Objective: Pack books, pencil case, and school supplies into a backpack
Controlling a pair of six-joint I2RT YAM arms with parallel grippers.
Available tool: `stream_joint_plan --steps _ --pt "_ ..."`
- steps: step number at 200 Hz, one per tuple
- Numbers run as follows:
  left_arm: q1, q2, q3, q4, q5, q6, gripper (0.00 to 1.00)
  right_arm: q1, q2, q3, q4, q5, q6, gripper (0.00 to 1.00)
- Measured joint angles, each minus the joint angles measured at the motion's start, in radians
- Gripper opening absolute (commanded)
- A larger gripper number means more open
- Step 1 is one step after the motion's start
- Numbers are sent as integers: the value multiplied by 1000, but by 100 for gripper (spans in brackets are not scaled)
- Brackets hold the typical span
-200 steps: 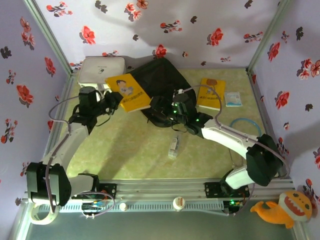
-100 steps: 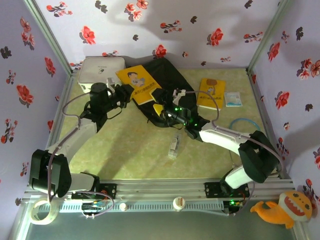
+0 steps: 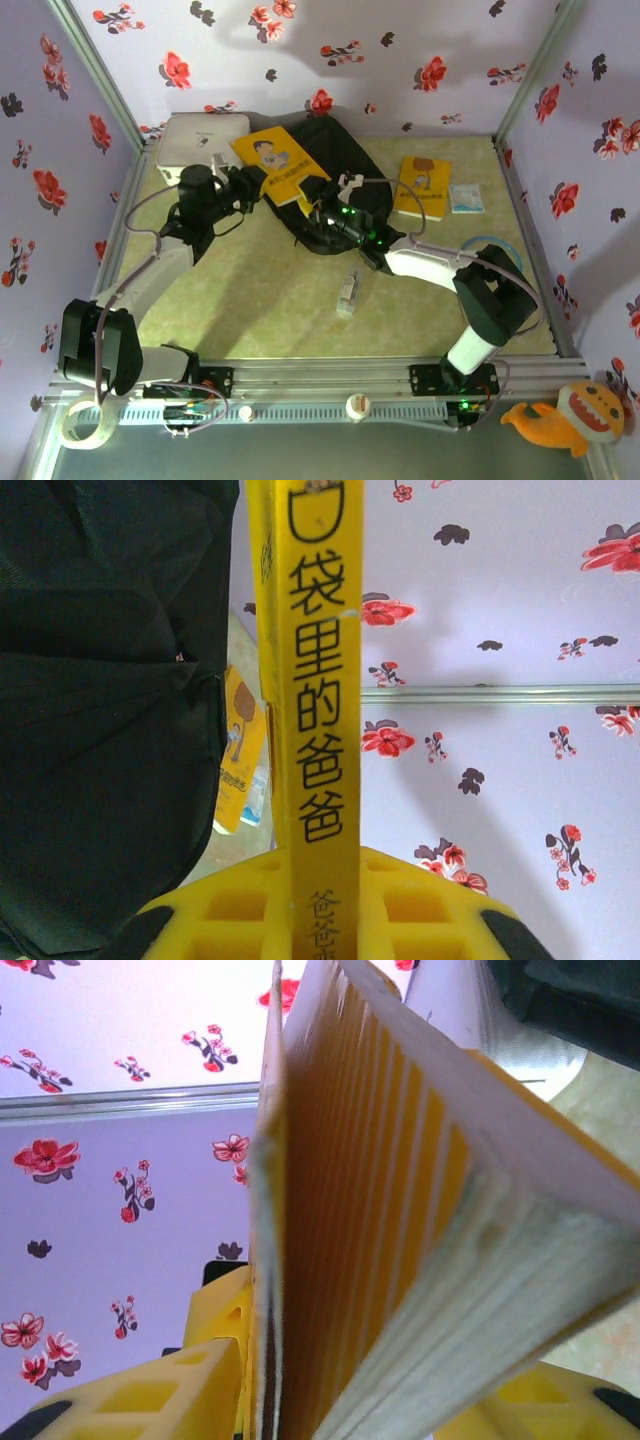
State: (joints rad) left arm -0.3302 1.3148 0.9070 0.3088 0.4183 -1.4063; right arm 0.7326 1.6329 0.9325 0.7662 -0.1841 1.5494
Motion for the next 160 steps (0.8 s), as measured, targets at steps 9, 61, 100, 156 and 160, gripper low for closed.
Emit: stream_joint_plan --steps 9,61,100,156,160 --pt "0 -2 -2 4 0 -2 0 0 0 0 2 0 -3 39" --pt "0 -6 -7 5 1 -2 1 -4 0 1 23 -3 -16 15" --pt "0 -15 -3 -43 16 70 44 -22 -37 1 -24 -16 -79 2" --pt "-38 -31 130 -361 31 462 75 -139 -290 -83 -388 48 -286 0" --pt "-45 -29 139 -380 30 483 76 -150 -314 -88 -418 53 -300 0"
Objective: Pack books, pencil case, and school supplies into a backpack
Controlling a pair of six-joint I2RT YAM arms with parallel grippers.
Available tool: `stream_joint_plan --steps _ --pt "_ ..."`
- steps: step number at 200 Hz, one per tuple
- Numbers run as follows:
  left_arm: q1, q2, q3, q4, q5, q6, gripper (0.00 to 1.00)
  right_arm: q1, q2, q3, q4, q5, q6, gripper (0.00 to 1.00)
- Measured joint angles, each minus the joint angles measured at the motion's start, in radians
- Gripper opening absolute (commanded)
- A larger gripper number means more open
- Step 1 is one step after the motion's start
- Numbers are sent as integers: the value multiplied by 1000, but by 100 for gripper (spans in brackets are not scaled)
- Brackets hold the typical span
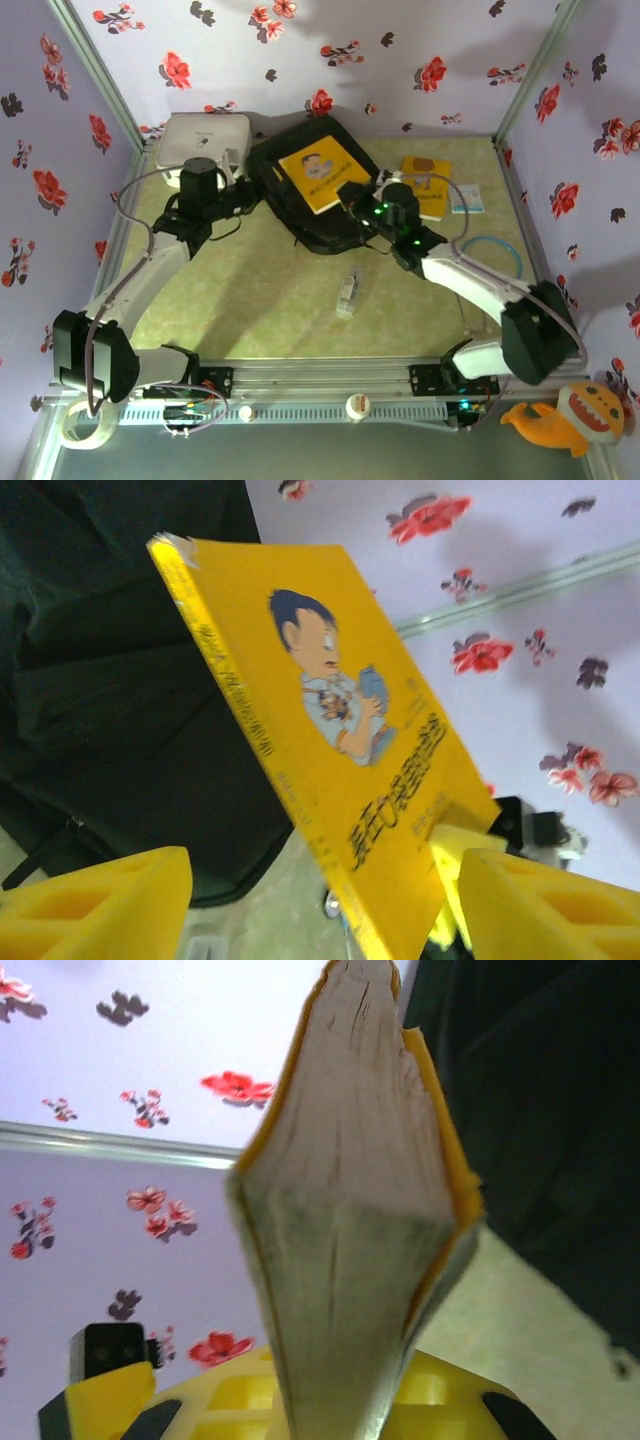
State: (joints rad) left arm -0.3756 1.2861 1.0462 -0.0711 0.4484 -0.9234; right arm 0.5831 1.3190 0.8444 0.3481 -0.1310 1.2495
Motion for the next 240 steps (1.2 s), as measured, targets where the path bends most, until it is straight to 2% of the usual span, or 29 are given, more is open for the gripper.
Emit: stream_joint_plan --steps 28,83,113,133,192,215,240 --pt "-75 68 73 -108 -6 194 80 -72 -151 -16 -201 59 -101 0" --pt "-275 347 277 -280 -48 533 83 -183 -380 -16 -550 190 -229 0" --pt "-344 499 420 -370 -90 671 76 -223 -457 -23 -689 242 -256 0" --pt "-362 589 515 -424 -98 740 70 -235 -489 -29 -753 265 -263 0" --pt "-330 837 797 -594 -129 855 79 -237 -515 -53 -807 270 -263 0" --pt "-319 910 891 -676 -126 885 77 -237 -515 -63 -809 270 -262 0" --pt "-320 925 908 -729 -97 916 74 -237 -515 -67 -811 270 -262 0"
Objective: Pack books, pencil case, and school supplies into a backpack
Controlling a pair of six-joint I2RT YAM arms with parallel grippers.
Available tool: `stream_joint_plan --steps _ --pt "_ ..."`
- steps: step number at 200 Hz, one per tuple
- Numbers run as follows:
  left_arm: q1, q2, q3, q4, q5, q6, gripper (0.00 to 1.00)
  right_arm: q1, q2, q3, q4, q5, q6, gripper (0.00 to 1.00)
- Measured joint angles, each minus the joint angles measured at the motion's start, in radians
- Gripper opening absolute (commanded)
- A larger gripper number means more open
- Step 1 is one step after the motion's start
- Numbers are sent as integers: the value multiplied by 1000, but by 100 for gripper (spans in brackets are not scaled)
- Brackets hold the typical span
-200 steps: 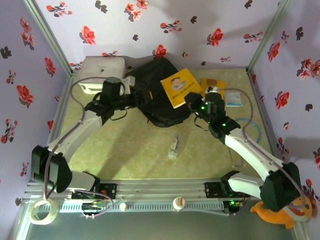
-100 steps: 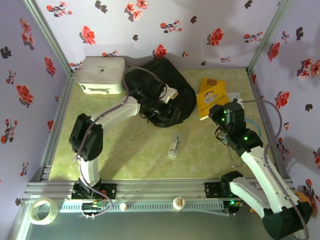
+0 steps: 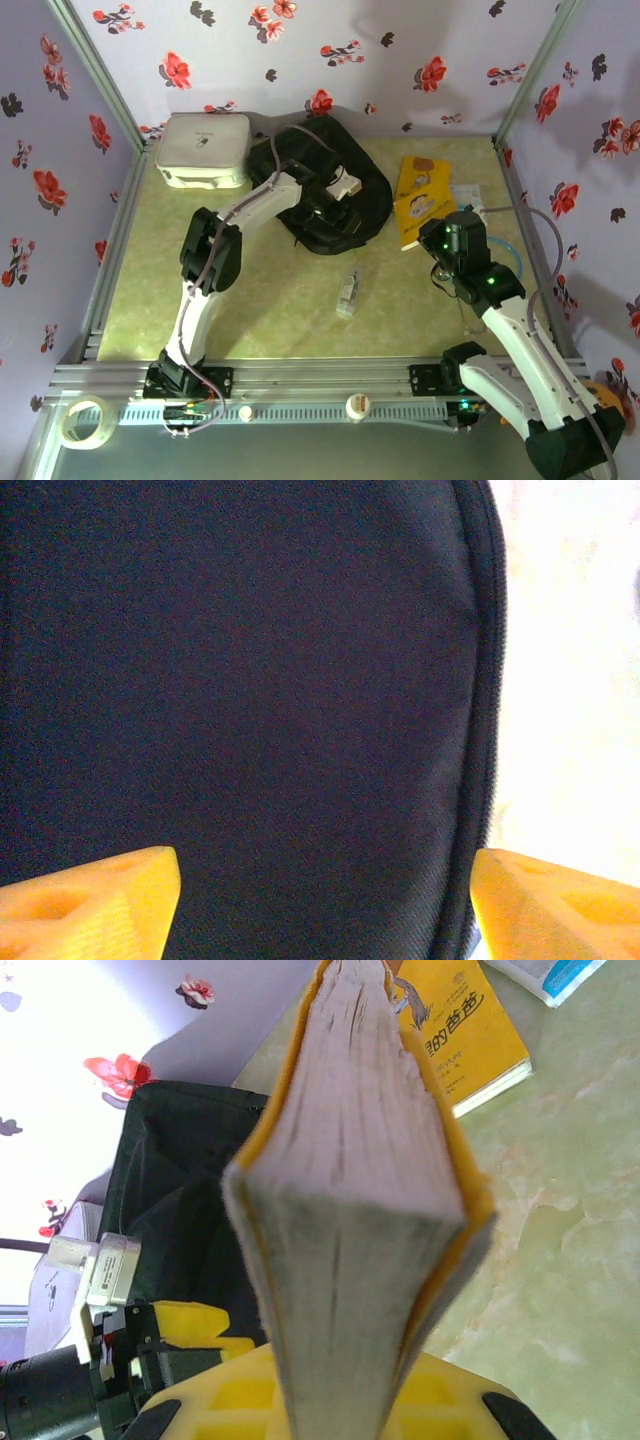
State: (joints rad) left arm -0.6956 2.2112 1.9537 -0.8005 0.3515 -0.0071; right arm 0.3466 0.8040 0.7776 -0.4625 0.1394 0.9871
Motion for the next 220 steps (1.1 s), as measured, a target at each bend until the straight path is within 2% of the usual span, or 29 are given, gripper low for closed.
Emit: stream_joint_plan --steps 50,83,158,167,186,220 --pt "-39 0 29 -53 14 53 65 0 0 -1 0 -2 8 0" --pt "-75 3 54 -74 -21 79 59 0 0 -1 0 -5 14 0" --pt "-90 110 166 -103 -49 97 49 0 0 -1 0 -11 34 0" --pt "-90 120 167 -104 -59 97 47 0 0 -2 0 -12 35 0" --pt "-90 131 167 -106 -91 92 35 0 0 -4 0 -12 39 0" --pt "-88 131 183 -104 -123 66 27 0 0 -12 0 -15 45 0"
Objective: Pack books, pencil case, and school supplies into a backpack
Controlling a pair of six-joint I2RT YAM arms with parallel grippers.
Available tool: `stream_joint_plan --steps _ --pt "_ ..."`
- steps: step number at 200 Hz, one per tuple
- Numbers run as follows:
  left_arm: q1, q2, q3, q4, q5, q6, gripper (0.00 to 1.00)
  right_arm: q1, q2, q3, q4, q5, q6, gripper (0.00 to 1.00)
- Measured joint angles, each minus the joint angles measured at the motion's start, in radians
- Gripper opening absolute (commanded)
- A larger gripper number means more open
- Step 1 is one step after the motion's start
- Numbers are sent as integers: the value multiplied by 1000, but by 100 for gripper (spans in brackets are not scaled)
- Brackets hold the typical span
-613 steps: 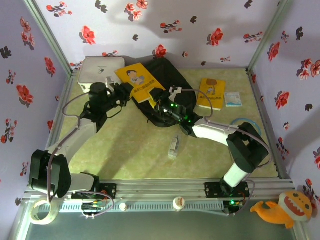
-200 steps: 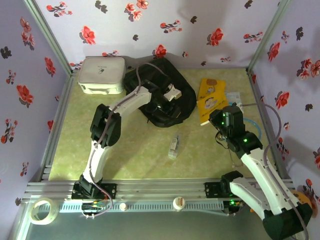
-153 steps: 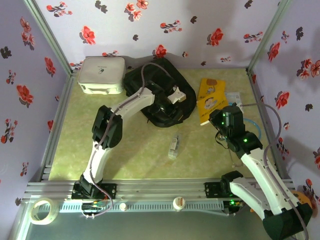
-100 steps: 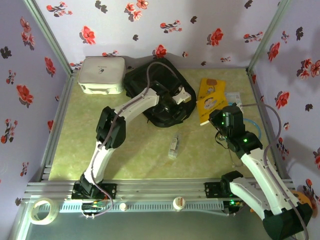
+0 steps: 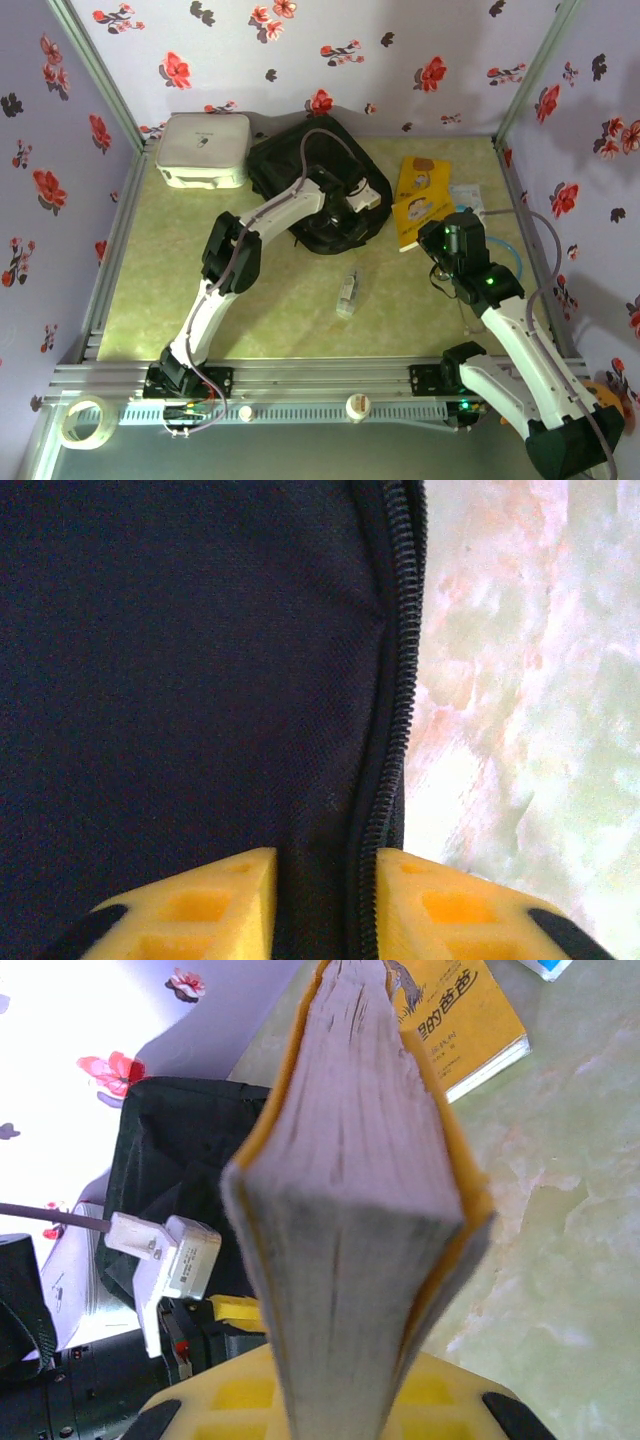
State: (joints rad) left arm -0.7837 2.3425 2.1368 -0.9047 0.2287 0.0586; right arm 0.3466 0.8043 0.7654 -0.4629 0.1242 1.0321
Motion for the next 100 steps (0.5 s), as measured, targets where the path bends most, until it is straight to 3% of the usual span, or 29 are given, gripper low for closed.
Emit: stream_joint_plan --steps 24,100 --pt "15 0 13 5 26 -23 23 0 0 -2 0 0 0 0" --pt "103 9 14 20 258 -104 22 0 3 -15 1 -9 16 0"
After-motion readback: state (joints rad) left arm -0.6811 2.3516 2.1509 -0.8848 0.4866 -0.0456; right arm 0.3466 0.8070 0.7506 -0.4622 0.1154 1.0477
